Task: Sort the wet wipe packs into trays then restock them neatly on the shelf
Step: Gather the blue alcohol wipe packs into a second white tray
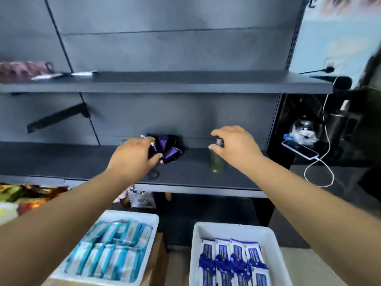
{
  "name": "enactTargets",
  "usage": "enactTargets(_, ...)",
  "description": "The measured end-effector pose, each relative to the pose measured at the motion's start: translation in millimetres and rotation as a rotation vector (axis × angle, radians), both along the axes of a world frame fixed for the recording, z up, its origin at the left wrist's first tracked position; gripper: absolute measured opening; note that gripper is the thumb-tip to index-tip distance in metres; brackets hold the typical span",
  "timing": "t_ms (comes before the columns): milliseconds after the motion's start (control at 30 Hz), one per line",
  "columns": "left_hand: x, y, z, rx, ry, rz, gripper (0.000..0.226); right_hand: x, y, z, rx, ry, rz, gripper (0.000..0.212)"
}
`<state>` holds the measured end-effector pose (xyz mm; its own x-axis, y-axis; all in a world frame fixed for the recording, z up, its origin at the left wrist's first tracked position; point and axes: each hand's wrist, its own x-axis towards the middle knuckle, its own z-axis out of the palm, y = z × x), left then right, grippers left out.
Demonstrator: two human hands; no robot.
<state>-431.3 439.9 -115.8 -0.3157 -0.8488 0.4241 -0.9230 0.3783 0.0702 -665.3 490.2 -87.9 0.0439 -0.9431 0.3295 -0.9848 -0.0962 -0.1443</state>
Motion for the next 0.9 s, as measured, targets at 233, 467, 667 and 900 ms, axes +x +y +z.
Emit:
enactTargets(233, 131, 34, 77, -0.116, 0.015, 0.076, 0.054, 112, 23, 61, -0.097, 0.015, -0.022, 0.045)
enactTargets(467, 219, 45, 109, -0.159, 0.065, 0.153, 0.054, 189, 26, 88, -0.132, -0.044, -0.055, 0.042)
enactTargets(667, 262, 19, 110, -0.134, 0.134, 0.174, 0.054, 234, -9, 99, -0.145, -0.017, -0.048, 0.044)
enactTargets(900, 292, -63, 112, -0.112, 0.158, 0.219, 0.053, 286, -109, 104, -0.159, 0.000, 0.012, 0.044)
